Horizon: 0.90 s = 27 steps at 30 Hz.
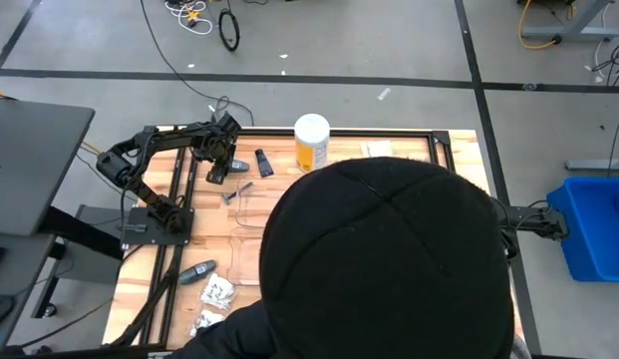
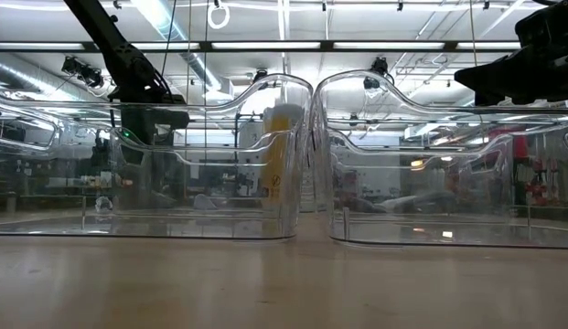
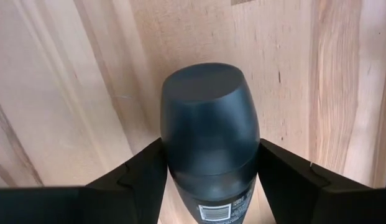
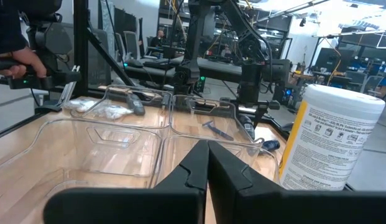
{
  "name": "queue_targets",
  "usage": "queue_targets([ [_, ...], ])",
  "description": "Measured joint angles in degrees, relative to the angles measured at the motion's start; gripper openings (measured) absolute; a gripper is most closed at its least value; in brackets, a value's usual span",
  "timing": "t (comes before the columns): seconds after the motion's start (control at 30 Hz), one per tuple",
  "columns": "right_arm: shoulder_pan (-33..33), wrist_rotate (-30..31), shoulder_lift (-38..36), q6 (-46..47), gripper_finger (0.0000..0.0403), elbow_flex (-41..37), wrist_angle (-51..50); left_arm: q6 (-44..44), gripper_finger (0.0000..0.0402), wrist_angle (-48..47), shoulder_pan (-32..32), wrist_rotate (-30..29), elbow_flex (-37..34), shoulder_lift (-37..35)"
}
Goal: Pick & Place Travel size toiletries
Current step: Put the top left black deodorant into the top left transparent bin
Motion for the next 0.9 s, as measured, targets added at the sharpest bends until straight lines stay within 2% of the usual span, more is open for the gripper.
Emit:
queue_targets([
  [0.4, 0.0, 0.0, 0.0, 0.0, 0.0012, 0.0, 0.0, 2.8, 0.0227, -0.3, 0.0, 2.3, 0.0, -0.3],
  [0.63, 0.0, 0.0, 0.0, 0.0, 0.0012, 0.0, 0.0, 5.0, 0.0226, -7.2, 0.0, 2.1, 1.2, -3.0],
  [0.9, 0.0, 0.0, 0.0, 0.0, 0.0012, 0.0, 0.0, 5.3, 0.0227, -8.6, 0.0, 2.0, 1.2, -4.8],
])
